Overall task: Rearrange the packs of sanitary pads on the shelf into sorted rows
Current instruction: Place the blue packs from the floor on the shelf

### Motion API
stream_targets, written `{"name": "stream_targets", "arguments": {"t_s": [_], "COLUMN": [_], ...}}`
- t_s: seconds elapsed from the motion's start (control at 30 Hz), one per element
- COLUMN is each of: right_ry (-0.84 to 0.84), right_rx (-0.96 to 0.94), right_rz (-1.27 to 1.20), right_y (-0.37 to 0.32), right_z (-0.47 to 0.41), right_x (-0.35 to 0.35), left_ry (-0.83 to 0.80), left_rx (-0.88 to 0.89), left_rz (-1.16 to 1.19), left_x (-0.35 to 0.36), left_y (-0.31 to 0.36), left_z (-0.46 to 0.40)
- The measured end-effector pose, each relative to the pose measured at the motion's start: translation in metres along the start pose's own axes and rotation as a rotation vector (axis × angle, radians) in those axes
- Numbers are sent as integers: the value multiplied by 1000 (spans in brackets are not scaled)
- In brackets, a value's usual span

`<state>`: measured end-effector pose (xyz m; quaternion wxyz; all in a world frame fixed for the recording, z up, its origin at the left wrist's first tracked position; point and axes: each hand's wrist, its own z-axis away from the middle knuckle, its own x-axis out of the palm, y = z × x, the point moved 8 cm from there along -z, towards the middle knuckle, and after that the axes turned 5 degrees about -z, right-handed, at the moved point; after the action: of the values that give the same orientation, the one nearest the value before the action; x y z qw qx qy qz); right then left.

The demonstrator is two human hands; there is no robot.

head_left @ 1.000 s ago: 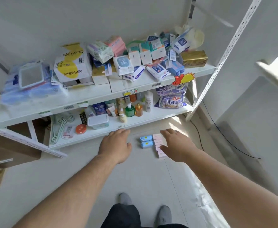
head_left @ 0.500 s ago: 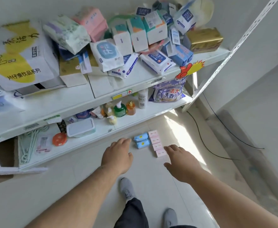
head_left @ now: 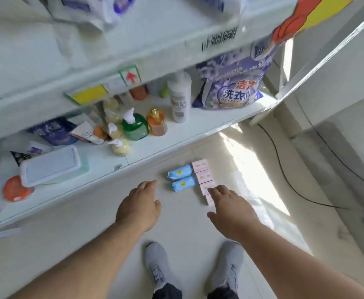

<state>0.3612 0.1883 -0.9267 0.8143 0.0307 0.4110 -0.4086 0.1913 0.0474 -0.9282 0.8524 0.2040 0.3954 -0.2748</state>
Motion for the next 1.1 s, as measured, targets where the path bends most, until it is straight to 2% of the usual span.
{"name": "stream_targets", "arguments": {"t_s": [0.23,0.33,0.6,0.87,1.1], "right_ry": [-14,-1,118,182,216], "right_rx": [-47,-92,-196,-277,-343], "right_rz": [33,54,169,328,269], "right_y": [55,69,79,82,74], "right_z": [-133,-186,-296,-326,-331], "right_x": [112,153,216,243,242], "left_ry": [49,82,132,69,45], "left_rx": [-50,-13,98,154,139], "left_rz": [65,74,28,-43,26], "left_x": [118,160,220,252,264], "left_y": [-13,-16,-21,-12,-13], "left_z": [-129,-181,-284,-328,-344]}}
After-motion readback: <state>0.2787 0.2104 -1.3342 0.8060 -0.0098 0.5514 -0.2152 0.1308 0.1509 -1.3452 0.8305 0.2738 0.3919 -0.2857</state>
